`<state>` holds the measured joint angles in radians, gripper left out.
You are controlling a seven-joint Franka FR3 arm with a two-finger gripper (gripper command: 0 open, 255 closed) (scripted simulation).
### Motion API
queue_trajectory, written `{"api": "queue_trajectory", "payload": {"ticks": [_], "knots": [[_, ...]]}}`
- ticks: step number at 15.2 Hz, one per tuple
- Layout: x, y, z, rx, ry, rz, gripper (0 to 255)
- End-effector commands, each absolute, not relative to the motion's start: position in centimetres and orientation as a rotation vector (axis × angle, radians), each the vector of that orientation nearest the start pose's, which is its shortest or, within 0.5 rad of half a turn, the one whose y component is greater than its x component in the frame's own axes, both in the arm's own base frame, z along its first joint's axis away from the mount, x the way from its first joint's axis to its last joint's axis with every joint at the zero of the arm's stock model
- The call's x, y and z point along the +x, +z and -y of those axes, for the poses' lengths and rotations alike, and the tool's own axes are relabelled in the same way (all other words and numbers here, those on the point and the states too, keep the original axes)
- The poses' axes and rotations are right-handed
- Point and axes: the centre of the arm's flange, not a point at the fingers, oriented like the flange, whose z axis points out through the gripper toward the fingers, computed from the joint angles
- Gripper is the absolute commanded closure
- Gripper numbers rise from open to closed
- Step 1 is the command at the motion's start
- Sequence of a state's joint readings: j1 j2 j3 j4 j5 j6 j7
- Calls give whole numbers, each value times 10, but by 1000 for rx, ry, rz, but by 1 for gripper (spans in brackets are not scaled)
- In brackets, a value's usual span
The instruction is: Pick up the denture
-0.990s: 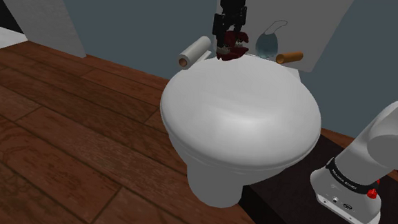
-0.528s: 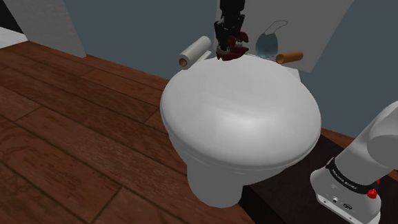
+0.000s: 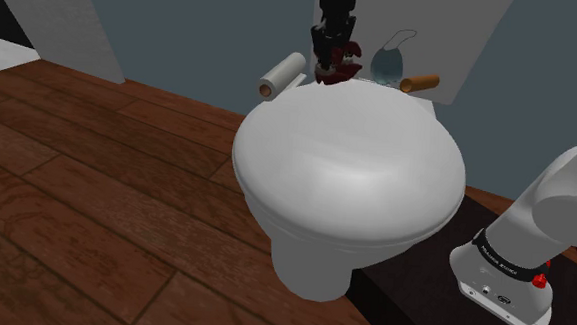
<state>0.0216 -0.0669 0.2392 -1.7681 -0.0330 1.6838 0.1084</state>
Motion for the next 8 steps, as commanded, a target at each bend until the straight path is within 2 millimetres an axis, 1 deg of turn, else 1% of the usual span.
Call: {"api": "queue_trajectory", "payload": {"ticks": [1,8], "knots": [[521,586,-138,-3183,15,249,255],[521,623,-138,-3183,15,249,255]]}}
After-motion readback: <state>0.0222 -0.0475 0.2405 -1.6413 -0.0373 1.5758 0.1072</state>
